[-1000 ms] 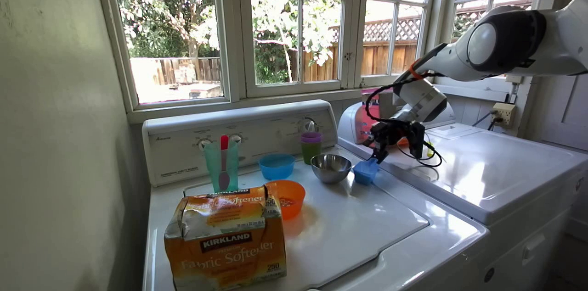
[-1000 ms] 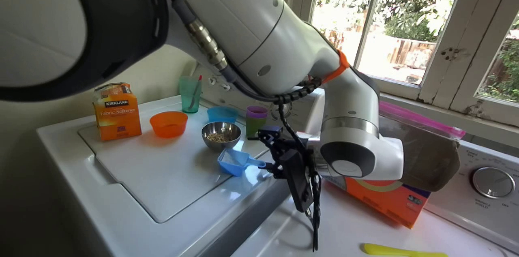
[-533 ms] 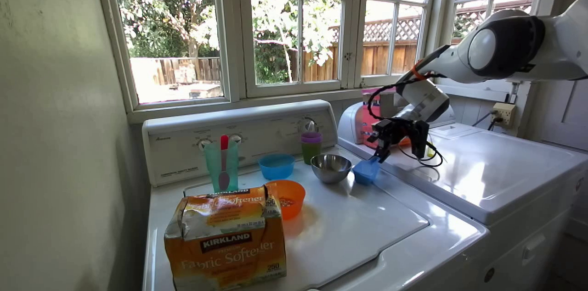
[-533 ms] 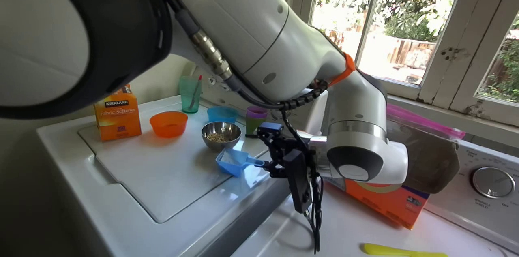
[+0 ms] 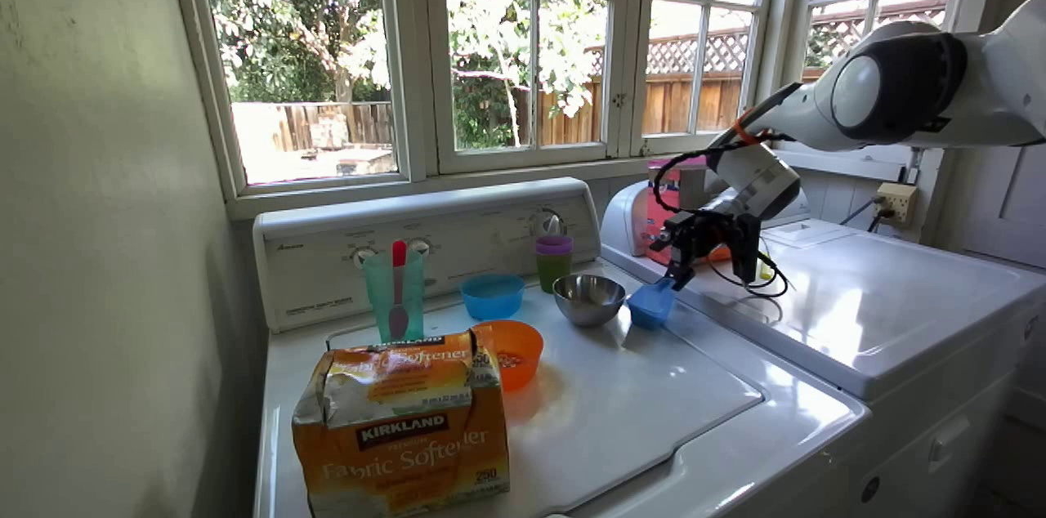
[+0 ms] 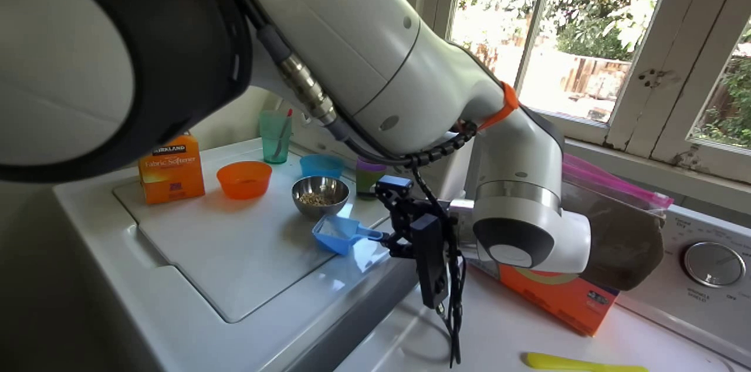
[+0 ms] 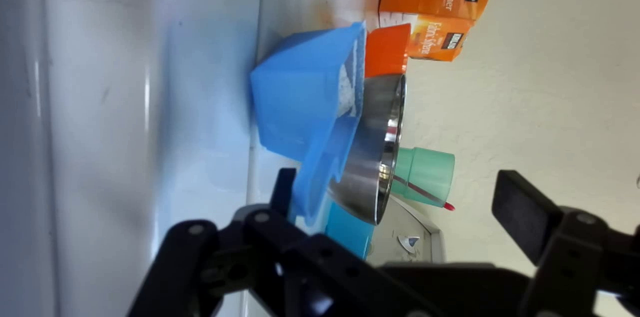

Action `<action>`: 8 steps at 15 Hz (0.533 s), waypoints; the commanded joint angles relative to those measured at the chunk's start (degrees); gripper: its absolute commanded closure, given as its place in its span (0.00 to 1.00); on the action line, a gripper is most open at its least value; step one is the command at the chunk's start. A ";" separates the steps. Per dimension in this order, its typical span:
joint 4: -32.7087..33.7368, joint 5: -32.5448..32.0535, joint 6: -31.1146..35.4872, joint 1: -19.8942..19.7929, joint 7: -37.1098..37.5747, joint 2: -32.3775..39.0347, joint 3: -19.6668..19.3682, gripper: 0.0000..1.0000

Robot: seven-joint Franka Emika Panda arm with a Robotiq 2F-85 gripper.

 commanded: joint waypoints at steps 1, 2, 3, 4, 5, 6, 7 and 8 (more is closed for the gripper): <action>0.59 2.60 1.46 0.14 2.29 1.59 -0.70 0.00; 0.78 2.47 1.28 0.24 3.11 1.71 -0.91 0.00; 0.79 2.35 1.30 0.31 3.76 1.74 -1.09 0.00; 0.78 2.32 1.33 0.31 4.29 1.81 -1.14 0.00; 0.80 2.14 1.42 0.46 5.08 1.90 -1.25 0.00; 0.88 2.09 1.48 0.46 5.48 2.01 -1.22 0.00; 0.90 2.14 1.53 0.40 5.90 2.11 -1.18 0.00; 0.94 2.17 1.58 0.34 6.05 2.18 -1.09 0.02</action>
